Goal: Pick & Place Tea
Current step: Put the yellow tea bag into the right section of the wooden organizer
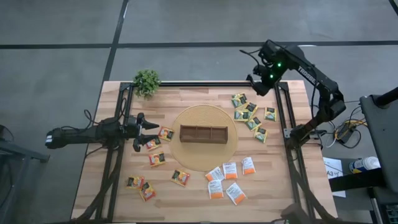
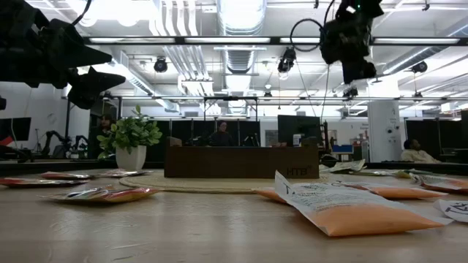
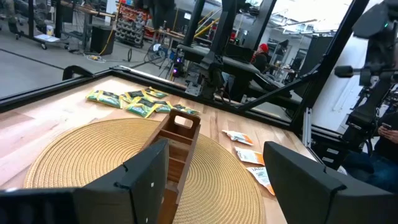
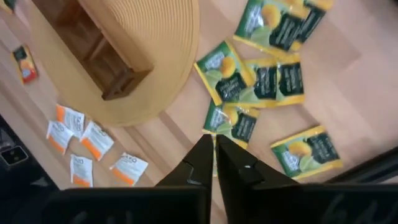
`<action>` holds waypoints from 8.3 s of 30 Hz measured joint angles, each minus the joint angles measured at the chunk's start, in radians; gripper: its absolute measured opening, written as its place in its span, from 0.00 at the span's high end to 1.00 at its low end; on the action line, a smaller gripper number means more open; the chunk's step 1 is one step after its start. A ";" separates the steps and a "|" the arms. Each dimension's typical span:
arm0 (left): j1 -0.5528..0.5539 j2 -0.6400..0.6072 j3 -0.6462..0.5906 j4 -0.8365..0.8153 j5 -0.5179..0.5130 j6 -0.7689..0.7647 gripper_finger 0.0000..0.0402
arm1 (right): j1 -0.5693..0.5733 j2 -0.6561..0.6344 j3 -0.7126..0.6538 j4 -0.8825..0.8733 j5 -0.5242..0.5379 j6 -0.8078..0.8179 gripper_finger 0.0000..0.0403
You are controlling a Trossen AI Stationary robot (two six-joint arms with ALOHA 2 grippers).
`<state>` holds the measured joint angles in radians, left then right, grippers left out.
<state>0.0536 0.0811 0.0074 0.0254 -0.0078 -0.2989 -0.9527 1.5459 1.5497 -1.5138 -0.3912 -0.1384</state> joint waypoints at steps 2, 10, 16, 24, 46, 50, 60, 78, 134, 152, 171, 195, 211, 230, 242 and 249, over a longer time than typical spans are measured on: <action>0.000 0.000 0.000 0.000 0.000 0.000 0.36 | 0.000 0.000 -0.029 0.006 0.000 -0.004 0.89; 0.000 0.000 0.000 0.000 0.000 0.000 0.36 | 0.000 0.000 -0.125 0.078 0.000 -0.051 0.55; 0.000 0.000 0.000 0.000 0.000 0.000 0.36 | 0.000 0.000 -0.202 0.268 0.028 0.015 0.42; 0.000 0.000 0.000 0.000 0.000 0.000 0.36 | -0.001 0.000 -0.313 0.379 0.081 0.140 0.43; 0.000 0.000 0.000 -0.001 0.000 0.000 0.36 | -0.001 0.162 -0.398 0.444 0.156 0.192 0.46; 0.000 0.000 0.000 -0.001 0.000 0.000 0.36 | -0.001 0.197 -0.398 0.450 0.156 0.192 0.46; 0.000 0.000 0.000 -0.001 0.000 0.000 0.36 | -0.001 0.263 -0.398 0.455 0.150 0.192 0.46; 0.000 0.000 0.000 -0.001 0.000 0.000 0.36 | 0.004 0.272 -0.410 0.490 0.121 0.237 0.54; 0.000 0.000 0.000 -0.001 0.000 0.000 0.36 | 0.184 -0.223 -0.437 0.380 0.121 0.102 0.98; 0.000 0.000 0.000 -0.001 0.000 0.000 0.36 | 0.524 0.028 -0.011 0.262 0.208 0.066 0.98; 0.000 0.000 0.000 -0.001 0.000 0.000 0.36 | 0.655 0.182 0.052 0.314 0.205 0.004 0.98; 0.000 0.000 0.000 -0.001 0.000 0.000 0.36 | 0.695 0.273 0.051 0.341 0.209 -0.020 0.98; 0.000 0.000 0.000 -0.001 0.000 0.000 0.36 | 0.695 0.273 -0.013 0.367 0.234 -0.045 0.98; 0.000 0.000 0.000 -0.001 0.000 0.000 0.36 | 0.695 0.272 -0.058 0.418 0.245 -0.041 0.98; 0.000 0.000 0.000 -0.001 0.000 0.000 0.36 | 0.693 0.272 -0.056 0.395 0.267 -0.049 0.98; 0.000 0.000 0.000 -0.001 0.000 0.000 0.36 | 0.693 0.316 -0.057 0.405 0.266 -0.053 0.98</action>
<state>0.0536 0.0814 0.0071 0.0246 -0.0082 -0.2989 -0.2596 1.8620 1.4925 -1.1086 -0.1255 -0.1915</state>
